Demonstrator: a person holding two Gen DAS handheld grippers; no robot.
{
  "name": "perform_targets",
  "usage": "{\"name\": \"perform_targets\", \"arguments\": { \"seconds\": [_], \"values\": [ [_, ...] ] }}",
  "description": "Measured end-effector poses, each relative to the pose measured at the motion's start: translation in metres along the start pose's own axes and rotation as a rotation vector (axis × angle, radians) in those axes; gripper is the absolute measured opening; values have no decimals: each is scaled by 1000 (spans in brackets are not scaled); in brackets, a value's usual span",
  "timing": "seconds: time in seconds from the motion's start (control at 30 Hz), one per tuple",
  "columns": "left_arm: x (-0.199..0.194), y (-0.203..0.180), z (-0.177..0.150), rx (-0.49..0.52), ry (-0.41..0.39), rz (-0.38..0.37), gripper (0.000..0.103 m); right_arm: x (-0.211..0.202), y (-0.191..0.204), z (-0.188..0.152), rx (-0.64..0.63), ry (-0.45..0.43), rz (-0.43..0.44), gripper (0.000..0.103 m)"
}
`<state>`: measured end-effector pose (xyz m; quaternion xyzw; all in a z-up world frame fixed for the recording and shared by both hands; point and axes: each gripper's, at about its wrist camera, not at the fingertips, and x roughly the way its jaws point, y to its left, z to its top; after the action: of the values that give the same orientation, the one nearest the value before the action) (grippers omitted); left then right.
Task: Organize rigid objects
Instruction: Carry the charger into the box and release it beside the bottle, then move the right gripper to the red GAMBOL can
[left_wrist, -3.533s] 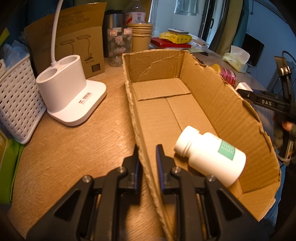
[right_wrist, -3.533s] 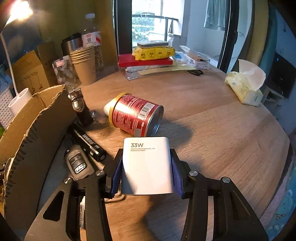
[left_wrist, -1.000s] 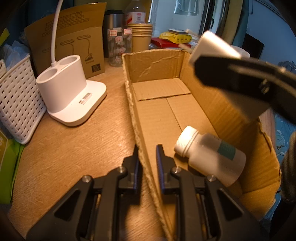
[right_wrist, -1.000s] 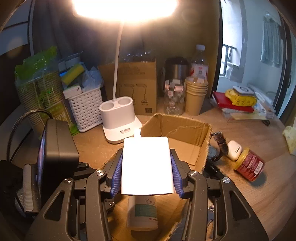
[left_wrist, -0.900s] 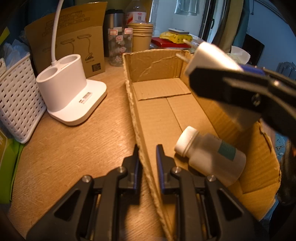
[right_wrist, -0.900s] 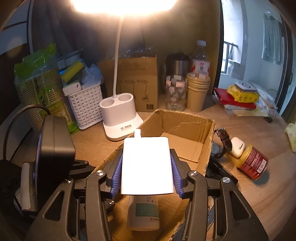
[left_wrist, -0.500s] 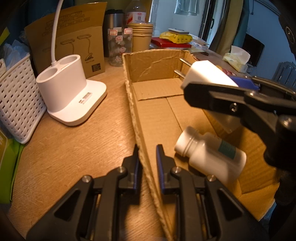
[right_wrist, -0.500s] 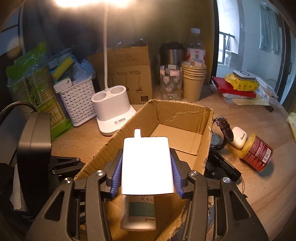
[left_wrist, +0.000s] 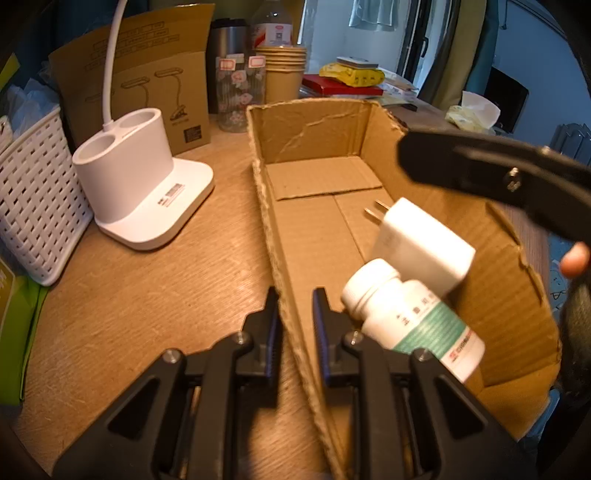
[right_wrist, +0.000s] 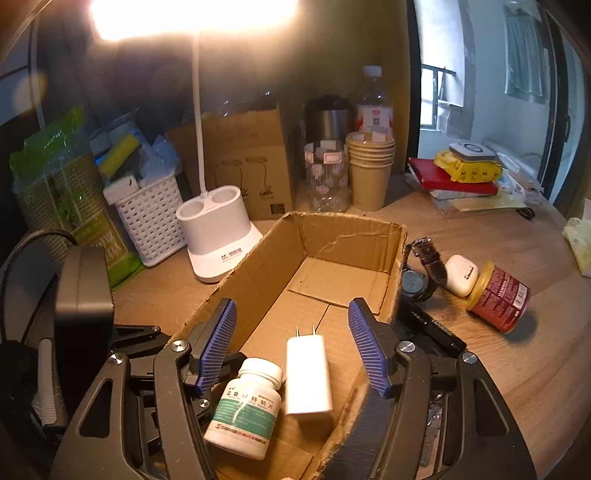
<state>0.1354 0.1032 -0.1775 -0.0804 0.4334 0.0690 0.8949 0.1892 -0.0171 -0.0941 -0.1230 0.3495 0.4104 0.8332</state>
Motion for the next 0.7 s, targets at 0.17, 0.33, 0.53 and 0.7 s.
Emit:
{"name": "perform_targets", "arguments": {
  "seconds": [0.17,0.33,0.53,0.7],
  "values": [
    [-1,1,1,0,0,0,19,-6,-7,-1,12,-10,-13,66],
    [0,0,0,0,0,0,19,-17,-17,-2,27,-34,-27,66],
    [0,0,0,0,0,0,19,-34,-31,-2,46,-63,-59,67],
    [0,1,0,0,0,0,19,-44,-47,-5,63,-87,-101,67]
  ]
}}
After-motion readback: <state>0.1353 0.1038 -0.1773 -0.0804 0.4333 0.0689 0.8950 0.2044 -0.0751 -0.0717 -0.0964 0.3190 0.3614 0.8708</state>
